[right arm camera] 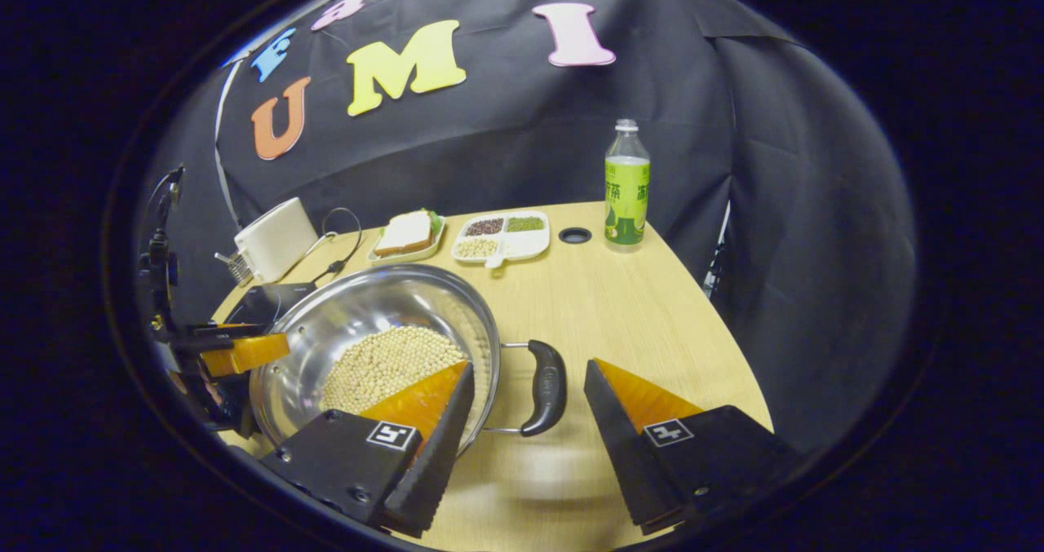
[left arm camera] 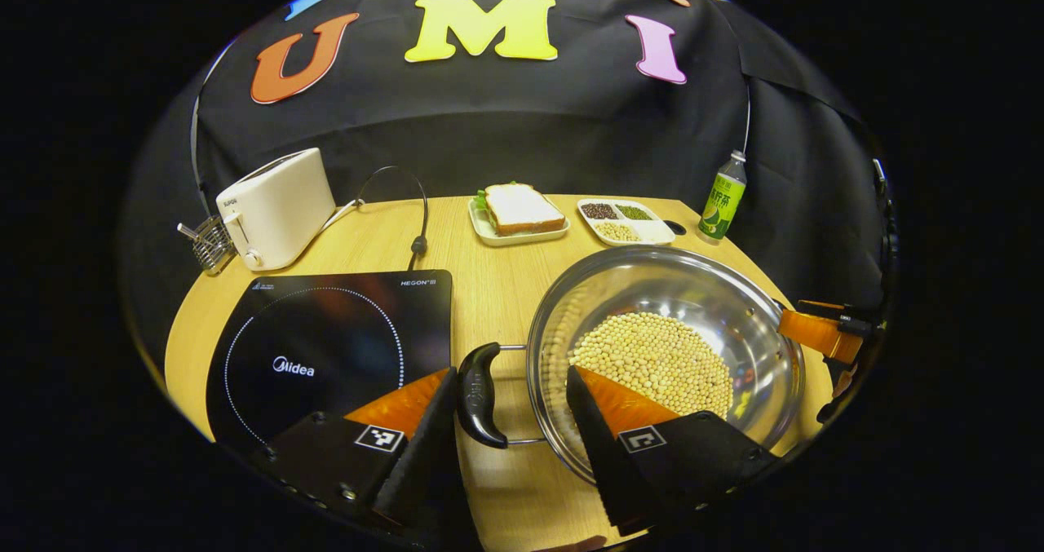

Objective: First push the handle of the pot to place it horizontally, then grasp the pot with both hands and set it on the induction cooktop.

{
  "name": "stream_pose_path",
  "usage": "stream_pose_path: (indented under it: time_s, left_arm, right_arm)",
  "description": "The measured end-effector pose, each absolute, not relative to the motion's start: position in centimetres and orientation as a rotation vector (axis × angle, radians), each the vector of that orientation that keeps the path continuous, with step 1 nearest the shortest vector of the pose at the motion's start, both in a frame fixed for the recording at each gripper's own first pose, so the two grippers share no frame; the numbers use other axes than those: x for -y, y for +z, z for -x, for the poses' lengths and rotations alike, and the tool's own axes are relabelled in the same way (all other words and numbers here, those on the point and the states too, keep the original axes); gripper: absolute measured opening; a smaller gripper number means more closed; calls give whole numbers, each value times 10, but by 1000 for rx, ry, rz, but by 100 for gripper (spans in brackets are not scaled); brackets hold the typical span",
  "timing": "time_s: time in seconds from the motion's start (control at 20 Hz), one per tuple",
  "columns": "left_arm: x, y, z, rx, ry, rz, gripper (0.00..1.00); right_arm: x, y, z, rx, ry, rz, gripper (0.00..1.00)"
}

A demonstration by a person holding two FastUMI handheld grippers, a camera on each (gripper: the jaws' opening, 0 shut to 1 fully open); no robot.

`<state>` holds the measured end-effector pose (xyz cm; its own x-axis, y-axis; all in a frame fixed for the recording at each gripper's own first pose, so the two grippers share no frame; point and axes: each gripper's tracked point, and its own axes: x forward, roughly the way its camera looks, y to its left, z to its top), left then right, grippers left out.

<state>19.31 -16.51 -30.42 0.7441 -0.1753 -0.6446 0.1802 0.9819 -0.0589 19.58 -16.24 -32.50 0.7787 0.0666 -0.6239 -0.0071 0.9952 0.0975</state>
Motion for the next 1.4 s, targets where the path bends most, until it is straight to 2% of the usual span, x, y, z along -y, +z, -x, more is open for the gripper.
stream_pose_path:
  time_s: [0.15, 0.2, 0.25, 0.3, 0.35, 0.6, 0.65, 0.7, 0.75, 0.8, 1.1, 1.4]
  left_arm:
    - [161, -307, -196, -706, -174, -26, 70]
    - [163, -308, -200, -696, -176, -25, 64]
    - [162, -309, -200, -699, -177, -24, 63]
    - [162, -310, -200, -701, -174, -20, 53]
    - [162, -310, -201, -696, -174, -22, 63]
    - [162, -311, -202, -695, -186, -15, 59]
    - [163, -310, -202, -694, -188, -14, 68]
    - [162, -310, -202, -694, -189, -14, 68]
    - [163, -310, -202, -691, -187, -8, 59]
    - [163, -310, -201, -695, -189, -13, 56]
    - [169, -305, -189, -713, -203, -18, 55]
    - [164, -263, -173, -651, -208, -3, 55]
  right_arm:
    - [155, -338, -194, -721, 51, -128, 78]
    - [154, -341, -193, -737, 49, -134, 75]
    - [155, -343, -196, -740, 44, -132, 71]
    - [155, -343, -197, -741, 41, -123, 72]
    - [156, -344, -200, -741, 29, -121, 71]
    - [157, -350, -204, -755, -27, -135, 66]
    - [157, -350, -204, -757, -29, -133, 65]
    - [157, -349, -204, -755, -32, -133, 65]
    - [157, -349, -204, -755, -28, -122, 63]
    - [158, -348, -203, -755, -28, -110, 63]
    - [162, -339, -188, -762, -55, -119, 58]
    - [160, -295, -167, -704, -64, -90, 58]
